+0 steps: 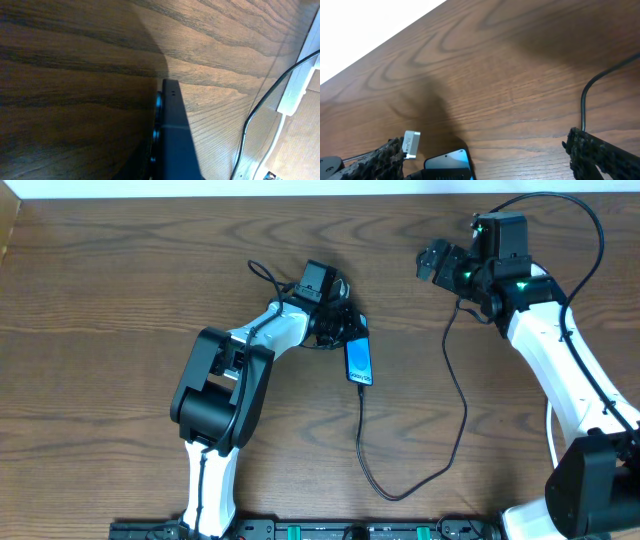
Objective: Plug charger to phone and switch on socket
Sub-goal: 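Lower the blue phone flat onto the table center with the left gripper, then open the left gripper and pull it back from the phone, then move the right gripper over the white power strip's switch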
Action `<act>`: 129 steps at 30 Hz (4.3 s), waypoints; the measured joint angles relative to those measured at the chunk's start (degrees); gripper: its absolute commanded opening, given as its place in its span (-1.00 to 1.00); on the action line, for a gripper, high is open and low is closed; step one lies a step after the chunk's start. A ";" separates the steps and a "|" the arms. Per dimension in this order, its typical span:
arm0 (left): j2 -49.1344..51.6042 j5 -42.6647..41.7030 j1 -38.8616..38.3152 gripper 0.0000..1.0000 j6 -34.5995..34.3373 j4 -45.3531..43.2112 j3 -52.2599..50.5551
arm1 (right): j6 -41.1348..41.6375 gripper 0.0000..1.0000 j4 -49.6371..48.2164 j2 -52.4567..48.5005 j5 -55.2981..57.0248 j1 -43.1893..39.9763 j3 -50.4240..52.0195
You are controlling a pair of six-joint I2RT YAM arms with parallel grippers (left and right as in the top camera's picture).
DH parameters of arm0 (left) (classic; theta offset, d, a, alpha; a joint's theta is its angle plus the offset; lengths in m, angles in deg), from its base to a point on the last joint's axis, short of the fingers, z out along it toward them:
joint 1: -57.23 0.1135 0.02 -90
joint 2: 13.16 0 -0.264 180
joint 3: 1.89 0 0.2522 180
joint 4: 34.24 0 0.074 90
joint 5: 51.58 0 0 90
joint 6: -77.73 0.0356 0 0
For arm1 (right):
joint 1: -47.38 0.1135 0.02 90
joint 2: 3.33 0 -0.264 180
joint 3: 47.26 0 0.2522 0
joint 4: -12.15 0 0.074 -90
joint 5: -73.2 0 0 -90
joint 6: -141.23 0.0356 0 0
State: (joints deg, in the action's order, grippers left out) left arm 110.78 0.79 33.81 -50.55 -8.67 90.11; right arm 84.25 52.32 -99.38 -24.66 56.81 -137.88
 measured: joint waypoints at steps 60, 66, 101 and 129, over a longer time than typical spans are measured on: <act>-27.71 20.15 13.38 0.89 27.89 27.96 1.18 | -0.22 0.99 4.15 0.00 0.15 0.00 0.00; -37.42 20.20 15.74 0.88 30.29 35.52 1.18 | -0.24 0.98 5.51 0.00 0.20 0.00 0.00; -65.11 20.22 16.63 0.89 31.08 47.58 1.16 | -2.75 0.99 6.56 0.00 0.20 0.00 0.00; -65.05 20.20 16.63 0.89 31.08 47.78 1.16 | -38.42 0.98 35.26 -0.39 -20.96 -36.94 -22.80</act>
State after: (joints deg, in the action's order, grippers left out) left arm 45.73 20.98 50.45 -19.47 39.11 91.26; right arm 45.82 87.58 -99.77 -45.62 19.87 -160.67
